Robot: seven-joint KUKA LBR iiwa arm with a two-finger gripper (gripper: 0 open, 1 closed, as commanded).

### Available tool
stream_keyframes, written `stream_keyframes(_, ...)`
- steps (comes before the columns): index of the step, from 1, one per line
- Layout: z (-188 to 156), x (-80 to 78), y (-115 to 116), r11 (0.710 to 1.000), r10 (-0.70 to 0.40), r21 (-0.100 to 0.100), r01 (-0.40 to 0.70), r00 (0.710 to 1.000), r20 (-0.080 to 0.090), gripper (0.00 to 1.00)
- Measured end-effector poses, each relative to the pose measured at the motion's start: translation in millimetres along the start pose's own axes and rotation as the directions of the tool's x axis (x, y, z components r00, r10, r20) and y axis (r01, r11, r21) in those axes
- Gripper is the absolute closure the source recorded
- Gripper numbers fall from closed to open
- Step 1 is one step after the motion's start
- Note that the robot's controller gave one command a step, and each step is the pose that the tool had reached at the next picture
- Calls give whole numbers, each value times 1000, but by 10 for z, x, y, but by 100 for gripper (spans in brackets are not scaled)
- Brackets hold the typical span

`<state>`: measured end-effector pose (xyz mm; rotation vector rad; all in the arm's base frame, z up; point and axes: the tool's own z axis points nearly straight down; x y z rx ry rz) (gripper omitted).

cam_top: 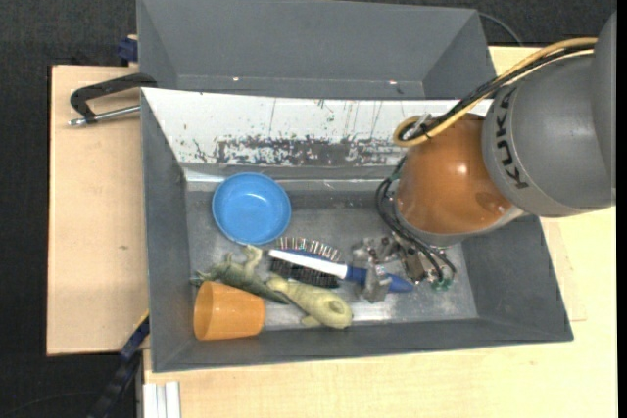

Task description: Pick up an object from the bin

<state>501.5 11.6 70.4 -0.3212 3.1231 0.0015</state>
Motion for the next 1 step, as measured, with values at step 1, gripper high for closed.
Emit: stream_keyframes(1,-1306,-96,-52,994,-108,4,108,994,11,100)
